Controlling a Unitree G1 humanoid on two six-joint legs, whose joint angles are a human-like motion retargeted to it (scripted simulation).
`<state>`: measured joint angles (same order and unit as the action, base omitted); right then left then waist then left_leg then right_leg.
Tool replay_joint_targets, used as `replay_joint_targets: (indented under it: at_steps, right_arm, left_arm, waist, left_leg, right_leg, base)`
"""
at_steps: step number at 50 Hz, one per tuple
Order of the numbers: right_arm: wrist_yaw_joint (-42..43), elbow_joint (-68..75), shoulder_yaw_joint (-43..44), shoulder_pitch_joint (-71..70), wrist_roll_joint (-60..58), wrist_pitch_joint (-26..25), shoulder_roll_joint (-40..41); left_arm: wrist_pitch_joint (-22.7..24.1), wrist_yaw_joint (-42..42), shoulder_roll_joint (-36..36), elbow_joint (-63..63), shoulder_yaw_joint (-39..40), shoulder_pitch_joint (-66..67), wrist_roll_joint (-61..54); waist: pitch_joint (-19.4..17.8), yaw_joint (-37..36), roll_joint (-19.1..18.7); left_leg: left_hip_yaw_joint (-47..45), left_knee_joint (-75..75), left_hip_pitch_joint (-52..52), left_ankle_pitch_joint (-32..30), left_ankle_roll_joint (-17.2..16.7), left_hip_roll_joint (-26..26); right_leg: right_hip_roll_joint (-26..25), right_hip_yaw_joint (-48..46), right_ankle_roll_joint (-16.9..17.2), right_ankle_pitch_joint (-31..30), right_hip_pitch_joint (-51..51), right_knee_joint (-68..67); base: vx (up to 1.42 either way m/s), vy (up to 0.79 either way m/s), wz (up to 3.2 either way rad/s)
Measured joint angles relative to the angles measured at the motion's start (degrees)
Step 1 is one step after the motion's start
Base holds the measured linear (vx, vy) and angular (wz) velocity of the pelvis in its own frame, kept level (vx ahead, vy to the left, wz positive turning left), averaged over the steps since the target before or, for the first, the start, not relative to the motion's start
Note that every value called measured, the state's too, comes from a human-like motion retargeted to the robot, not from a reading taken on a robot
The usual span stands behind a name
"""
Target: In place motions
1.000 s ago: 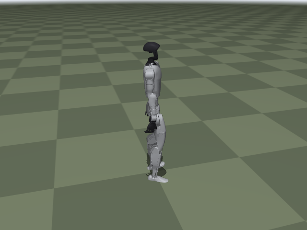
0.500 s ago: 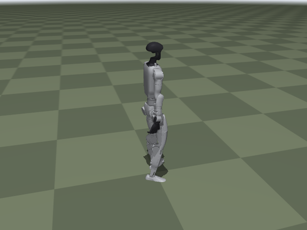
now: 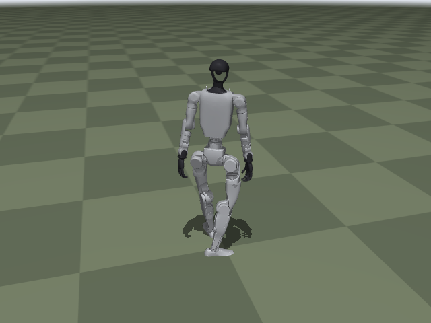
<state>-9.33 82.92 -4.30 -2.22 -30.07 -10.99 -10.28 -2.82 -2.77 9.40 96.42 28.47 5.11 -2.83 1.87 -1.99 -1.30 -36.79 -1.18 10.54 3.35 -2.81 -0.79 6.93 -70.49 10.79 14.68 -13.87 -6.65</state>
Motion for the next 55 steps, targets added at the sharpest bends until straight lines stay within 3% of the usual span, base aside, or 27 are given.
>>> replay_joint_targets:
  at_steps: [5,10,15,18,22,27,31,33,35,38,42,55]
  right_arm:
    - [-4.91,-5.88,-0.90,-0.74,7.29,3.14,4.30]
    - [-9.58,-8.72,-2.06,1.61,10.71,6.01,6.28]
    - [-4.86,-5.21,-2.10,1.85,7.91,6.19,4.56]
    - [-0.28,-1.46,-1.28,2.18,5.84,5.45,3.38]
    - [2.32,4.20,1.50,2.43,9.01,3.53,1.80]
    - [-0.73,8.43,3.72,3.54,14.52,1.63,0.79]
    - [-0.12,9.31,4.84,5.24,16.71,2.09,1.33]
    - [0.21,9.15,4.84,5.94,16.57,2.21,1.63]
    - [-0.10,8.64,4.37,6.37,15.17,2.12,2.09]
    - [-1.55,7.89,3.36,6.49,12.47,1.79,2.80]
    - [-1.88,4.89,2.82,5.97,9.49,1.72,3.89]
    - [-4.55,-3.98,-1.40,2.62,6.12,3.41,6.12]
  left_arm:
    - [-0.71,0.33,-0.56,0.79,4.65,6.66,-0.51]
    - [-1.29,-0.40,-2.11,0.19,7.14,9.16,-0.50]
    - [-1.69,-1.92,-2.64,-2.07,5.31,6.32,-0.95]
    - [-2.95,-3.93,-2.35,-3.68,2.53,3.35,-0.26]
    - [-5.67,-7.91,-1.45,-6.01,-2.38,-3.01,2.59]
    - [-5.66,-10.32,-0.03,-8.85,-9.46,-10.62,4.01]
    - [-4.91,-9.83,-0.18,-12.03,-14.23,-13.20,6.53]
    - [-3.89,-8.94,-1.17,-13.28,-15.72,-13.49,7.25]
    - [-2.61,-8.02,-2.18,-13.48,-16.11,-13.28,7.13]
    - [-1.46,-7.69,-3.36,-11.54,-15.27,-12.36,7.39]
    - [-0.55,-4.50,-5.18,-6.45,-13.74,-10.65,6.08]
    - [-1.56,-2.46,-0.60,-0.65,-9.59,-1.23,10.32]
  waist:
    - [0.12,0.05,-0.39]
    - [1.46,0.03,0.12]
    - [0.33,1.08,-2.08]
    - [0.56,5.28,-4.23]
    - [-0.48,11.05,-5.45]
    - [-1.50,15.35,-5.18]
    - [-1.15,16.67,-3.10]
    - [-1.37,17.16,-1.41]
    - [-1.55,17.49,-0.02]
    - [-0.23,13.31,0.68]
    - [-0.15,12.38,0.37]
    - [1.16,13.38,0.51]
  left_leg:
    - [-0.53,-0.19,-1.12,-5.44,0.02,1.45]
    - [-0.14,-0.05,-2.95,-3.86,-0.47,1.22]
    - [4.13,-0.50,-6.25,-2.05,-0.13,1.98]
    - [7.71,-0.34,-6.47,-2.04,0.44,3.22]
    - [12.93,0.15,-5.99,-2.47,1.09,3.46]
    - [17.20,0.41,-5.41,-2.92,1.46,2.98]
    - [18.82,-0.18,-6.06,-3.18,1.80,0.57]
    - [19.32,-0.74,-7.67,-3.04,2.15,-1.59]
    - [19.61,-0.96,-9.44,-2.54,2.50,-3.20]
    - [16.86,-0.48,-9.90,-1.40,2.40,-3.14]
    - [18.69,-0.11,-10.58,-0.55,2.87,-2.92]
    - [21.56,0.30,-9.57,0.28,3.41,-3.89]
  right_leg:
    - [0.29,1.82,-0.14,-0.44,0.05,-0.95]
    - [0.93,2.74,-0.27,-2.10,-0.74,-0.94]
    - [1.85,7.77,-6.68,-6.95,-1.93,-8.58]
    - [2.90,15.13,-9.71,-6.20,0.95,-18.40]
    - [-2.29,35.06,-7.01,-2.64,10.75,-27.25]
    - [-7.61,42.60,-9.10,-0.10,15.72,-23.81]
    - [-10.64,49.37,-8.44,1.89,18.18,-16.52]
    - [-10.49,49.92,-8.52,1.42,17.13,-9.25]
    - [-11.78,52.18,-13.75,-3.14,14.67,-2.28]
    - [-9.25,44.97,-11.86,-3.12,11.14,-0.60]
    - [-9.86,44.90,-11.34,-3.41,9.76,0.97]
    - [-9.76,45.25,-10.99,-1.94,9.30,2.89]
  base:
    - [0.20,0.06,-0.53]
    - [0.26,0.10,-0.21]
    - [0.24,0.12,0.35]
    - [0.27,0.08,1.29]
    - [0.13,0.01,1.74]
    - [0.06,-0.05,1.27]
    - [0.13,-0.07,0.91]
    - [0.15,-0.06,0.78]
    - [0.17,-0.03,0.03]
    - [0.18,-0.04,-0.60]
    - [0.08,-0.06,0.42]
    - [0.03,-0.03,0.25]
